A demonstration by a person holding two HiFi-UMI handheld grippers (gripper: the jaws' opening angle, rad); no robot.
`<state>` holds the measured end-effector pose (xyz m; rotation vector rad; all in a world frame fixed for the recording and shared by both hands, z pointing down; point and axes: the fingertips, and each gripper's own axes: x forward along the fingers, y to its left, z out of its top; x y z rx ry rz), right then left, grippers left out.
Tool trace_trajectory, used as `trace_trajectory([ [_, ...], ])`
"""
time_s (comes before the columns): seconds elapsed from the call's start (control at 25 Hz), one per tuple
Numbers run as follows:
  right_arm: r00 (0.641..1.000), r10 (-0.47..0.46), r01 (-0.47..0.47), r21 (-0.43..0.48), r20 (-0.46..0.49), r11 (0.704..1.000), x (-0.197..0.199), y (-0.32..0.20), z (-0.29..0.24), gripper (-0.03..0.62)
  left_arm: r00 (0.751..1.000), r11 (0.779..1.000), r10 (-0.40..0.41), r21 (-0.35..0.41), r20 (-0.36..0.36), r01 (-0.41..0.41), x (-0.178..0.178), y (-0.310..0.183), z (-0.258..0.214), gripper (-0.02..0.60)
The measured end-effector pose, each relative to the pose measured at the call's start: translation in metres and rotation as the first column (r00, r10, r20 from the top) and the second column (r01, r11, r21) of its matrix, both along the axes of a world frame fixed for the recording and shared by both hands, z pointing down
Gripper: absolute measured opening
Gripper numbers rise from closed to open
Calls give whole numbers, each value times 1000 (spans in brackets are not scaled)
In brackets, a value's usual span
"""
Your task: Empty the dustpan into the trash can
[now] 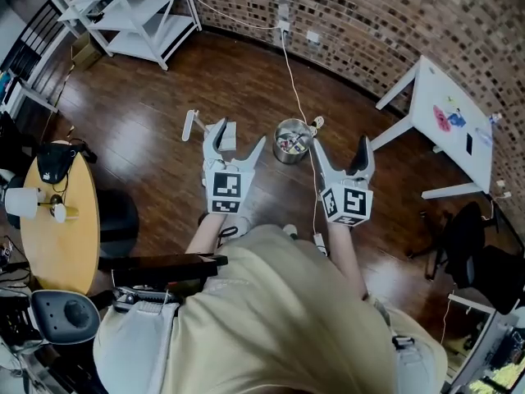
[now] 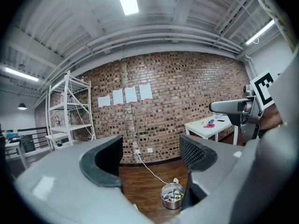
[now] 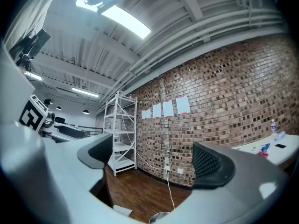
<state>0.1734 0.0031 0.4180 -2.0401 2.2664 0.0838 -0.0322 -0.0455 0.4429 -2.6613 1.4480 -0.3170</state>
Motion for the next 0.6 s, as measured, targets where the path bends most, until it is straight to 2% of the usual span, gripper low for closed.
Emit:
trace_trajectory([
  [0.4,1000,23,-23,-5,3,1000,-9,5,3,514,1000,1000,-1,-19,-26,1,-15,3,3,374],
  [0.6,999,29,-28,-26,19,999,5,10,15,514,999,1000,2,-27,-43,-3,-5,5,4,380],
])
